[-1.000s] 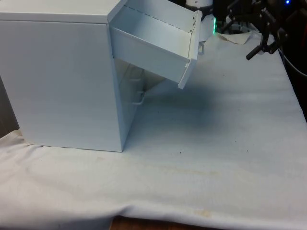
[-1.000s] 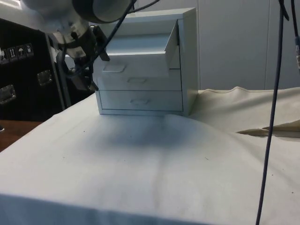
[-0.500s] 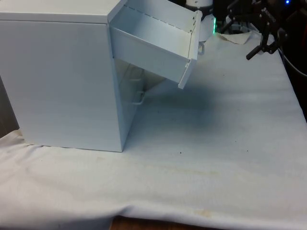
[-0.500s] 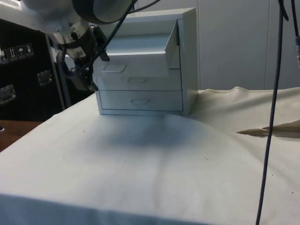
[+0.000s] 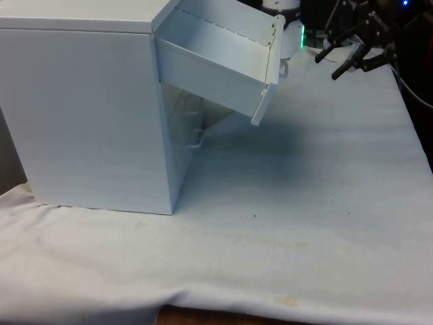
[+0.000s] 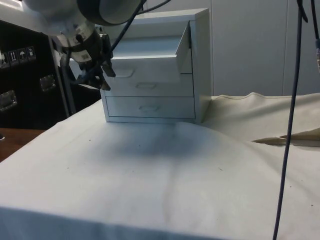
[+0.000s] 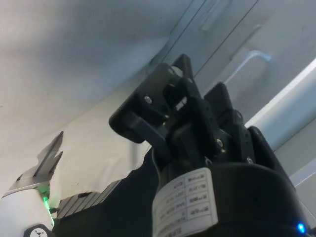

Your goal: Open the drawer, then close it.

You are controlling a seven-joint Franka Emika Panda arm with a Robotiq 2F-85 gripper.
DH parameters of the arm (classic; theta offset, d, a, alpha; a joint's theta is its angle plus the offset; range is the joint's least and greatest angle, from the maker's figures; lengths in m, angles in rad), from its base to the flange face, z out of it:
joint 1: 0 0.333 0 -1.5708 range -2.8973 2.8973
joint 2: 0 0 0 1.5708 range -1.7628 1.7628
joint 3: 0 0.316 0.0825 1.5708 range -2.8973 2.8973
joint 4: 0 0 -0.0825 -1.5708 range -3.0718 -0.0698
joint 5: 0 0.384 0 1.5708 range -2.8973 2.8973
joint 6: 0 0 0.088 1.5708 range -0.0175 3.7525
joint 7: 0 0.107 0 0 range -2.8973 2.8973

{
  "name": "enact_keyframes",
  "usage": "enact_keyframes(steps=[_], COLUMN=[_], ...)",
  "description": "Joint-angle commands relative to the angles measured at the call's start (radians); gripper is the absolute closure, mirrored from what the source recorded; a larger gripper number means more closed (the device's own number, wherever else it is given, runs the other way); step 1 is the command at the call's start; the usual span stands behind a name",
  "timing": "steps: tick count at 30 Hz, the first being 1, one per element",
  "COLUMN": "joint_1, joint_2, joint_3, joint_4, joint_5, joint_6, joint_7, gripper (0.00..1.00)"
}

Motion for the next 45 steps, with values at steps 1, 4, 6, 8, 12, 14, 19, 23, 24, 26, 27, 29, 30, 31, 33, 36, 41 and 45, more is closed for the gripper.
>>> enact_keyframes(steps=[1,4,6,8,12,14,19,23,24,26,27,29,30,31,33,36,41,45], joint_1=[0.0,0.0,0.0,-0.007,-0.009,-0.011,-0.015,-0.015,-0.014,-0.012,-0.014,-0.013,-0.013,-0.013,-0.012,-0.011,-0.009,-0.008], joint_2=[0.0,0.0,0.0,0.001,0.001,0.001,0.0,-0.001,-0.002,0.005,-0.003,-0.004,-0.004,-0.005,-0.007,-0.009,-0.021,-0.026], joint_3=[0.0,0.001,0.001,-0.007,-0.018,-0.026,-0.046,-0.064,-0.071,-0.074,-0.077,-0.082,-0.085,-0.088,-0.089,-0.09,-0.091,-0.092], joint_4=[0.0,0.0,0.0,-0.003,-0.006,-0.008,-0.015,-0.022,-0.026,-0.018,-0.028,-0.031,-0.031,-0.032,-0.033,-0.035,-0.046,-0.051], joint_5=[0.0,0.001,0.001,-0.004,-0.006,-0.007,-0.009,-0.011,-0.013,-0.007,-0.016,-0.019,-0.021,-0.025,-0.031,-0.037,-0.06,-0.074], joint_6=[0.0,0.001,0.001,0.006,0.011,0.014,0.022,0.032,0.037,0.023,0.041,0.046,0.048,0.05,0.051,0.051,0.051,0.046], joint_7=[0.0,0.0,0.0,-0.009,-0.018,-0.024,-0.038,-0.052,-0.06,-0.058,-0.068,-0.075,-0.079,-0.086,-0.092,-0.098,-0.111,-0.113], gripper=[0.7,0.8,0.93,1.0,1.0,1.0,1.0,1.0,1.0,1.0,1.0,1.0,1.0,1.0,1.0,1.0,1.0,1.0])
